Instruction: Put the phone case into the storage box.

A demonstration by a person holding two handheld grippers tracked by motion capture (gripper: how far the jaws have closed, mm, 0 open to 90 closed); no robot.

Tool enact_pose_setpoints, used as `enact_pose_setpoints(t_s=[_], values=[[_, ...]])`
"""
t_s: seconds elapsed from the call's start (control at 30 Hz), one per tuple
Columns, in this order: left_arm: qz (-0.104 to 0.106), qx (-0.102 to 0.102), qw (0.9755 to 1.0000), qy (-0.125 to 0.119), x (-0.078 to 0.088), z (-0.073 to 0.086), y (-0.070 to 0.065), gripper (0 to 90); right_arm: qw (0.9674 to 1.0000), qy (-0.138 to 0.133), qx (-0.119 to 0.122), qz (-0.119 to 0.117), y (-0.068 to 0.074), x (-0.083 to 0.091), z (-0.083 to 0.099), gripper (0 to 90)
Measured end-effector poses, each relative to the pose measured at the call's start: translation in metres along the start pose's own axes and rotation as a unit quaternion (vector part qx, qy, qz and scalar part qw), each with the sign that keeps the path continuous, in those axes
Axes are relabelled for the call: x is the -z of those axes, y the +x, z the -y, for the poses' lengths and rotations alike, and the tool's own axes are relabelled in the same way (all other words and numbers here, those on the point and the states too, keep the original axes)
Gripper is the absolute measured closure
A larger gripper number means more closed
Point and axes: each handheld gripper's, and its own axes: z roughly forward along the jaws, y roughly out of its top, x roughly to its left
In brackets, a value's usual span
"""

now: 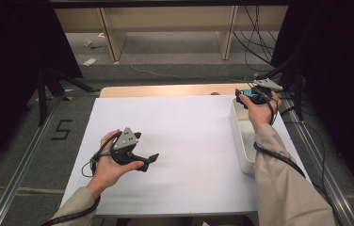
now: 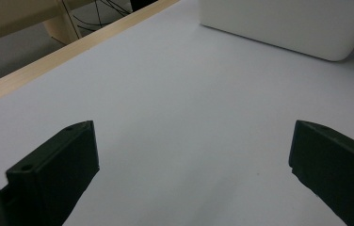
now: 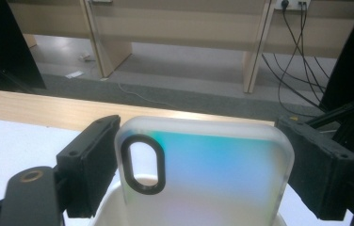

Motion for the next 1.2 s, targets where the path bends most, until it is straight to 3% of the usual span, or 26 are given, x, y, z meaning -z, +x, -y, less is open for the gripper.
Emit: enact_pose_setpoints(t_s=[0.43, 0.77, 1.2], values=[[0.001, 0.000, 1.0000, 0.000, -0.0003, 0.0000, -0.0002, 1.3, 1.0000, -0.005, -0.007, 0.001, -0.0006, -0.0027, 0.0013, 17.6], [0.001, -0.001, 1.0000, 0.000, -0.0005, -0.0001, -0.0005, 1.3, 0.9999, 0.007, -0.002, -0.009, 0.0006, -0.0072, 0.0021, 1.9], [0.001, -0.001, 1.0000, 0.000, -0.0011, -0.0002, -0.0010, 1.3, 0.9997, -0.010, -0.022, -0.009, -0.0046, 0.0017, -0.0021, 0.5]])
